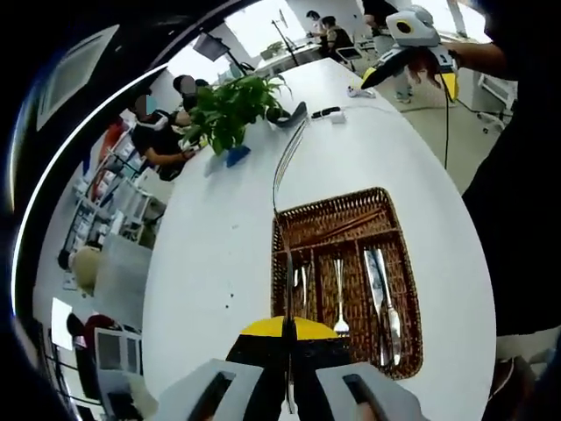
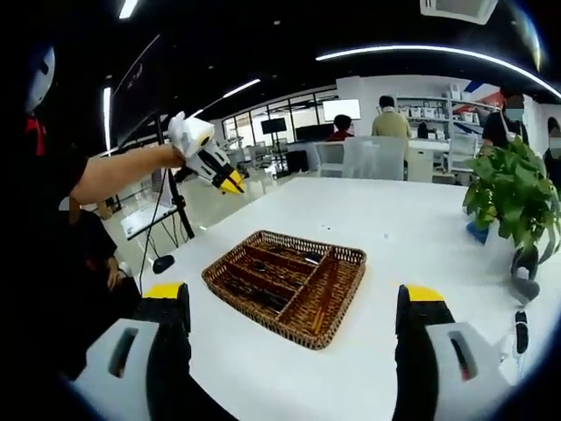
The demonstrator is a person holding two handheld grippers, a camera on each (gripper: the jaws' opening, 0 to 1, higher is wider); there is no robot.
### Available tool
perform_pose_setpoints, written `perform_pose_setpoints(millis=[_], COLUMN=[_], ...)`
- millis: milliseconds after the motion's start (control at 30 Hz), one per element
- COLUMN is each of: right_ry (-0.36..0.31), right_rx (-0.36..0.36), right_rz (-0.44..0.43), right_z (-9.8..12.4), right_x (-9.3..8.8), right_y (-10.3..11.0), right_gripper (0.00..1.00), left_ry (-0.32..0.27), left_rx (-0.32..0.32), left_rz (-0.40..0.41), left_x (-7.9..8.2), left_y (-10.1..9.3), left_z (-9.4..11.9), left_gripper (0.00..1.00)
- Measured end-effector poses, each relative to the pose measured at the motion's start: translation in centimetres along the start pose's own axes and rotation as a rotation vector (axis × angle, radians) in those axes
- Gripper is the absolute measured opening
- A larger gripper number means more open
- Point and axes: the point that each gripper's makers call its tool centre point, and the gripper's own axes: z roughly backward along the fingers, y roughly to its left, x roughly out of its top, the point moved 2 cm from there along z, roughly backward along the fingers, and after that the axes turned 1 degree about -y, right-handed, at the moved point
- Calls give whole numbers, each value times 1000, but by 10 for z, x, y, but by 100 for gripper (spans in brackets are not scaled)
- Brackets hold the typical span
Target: Arrange the knives, forks, and spoons in their matching storage slots by inserting each utensil handle-first until every utensil is classified and aligned in the correct compartment
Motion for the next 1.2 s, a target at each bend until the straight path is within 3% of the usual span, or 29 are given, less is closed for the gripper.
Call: perform_pose_setpoints(millis=[433, 633, 900, 1033, 1200], right_ry=[20, 66, 62, 89, 99], right_rx=[-60, -57, -29, -47, -68], right_rz=[-12, -12, 9, 53, 38], right_z=[0, -3, -3, -2, 1], right_x=[-3, -8, -9, -13, -16], right_y=[-18, -19, -13, -16, -20], right_gripper=[99, 99, 97, 91, 94], left_ry=[9, 25, 38, 37, 25], left_rx=[-13, -41, -57, -73, -77], left_rz=[-3, 16, 29, 41, 73], left_x=[-7, -20, -29, -34, -36], left_y=[4, -5, -13, -20, -25], left_z=[-22, -42, -59, -73, -88], left_gripper=[0, 0, 0, 0, 0])
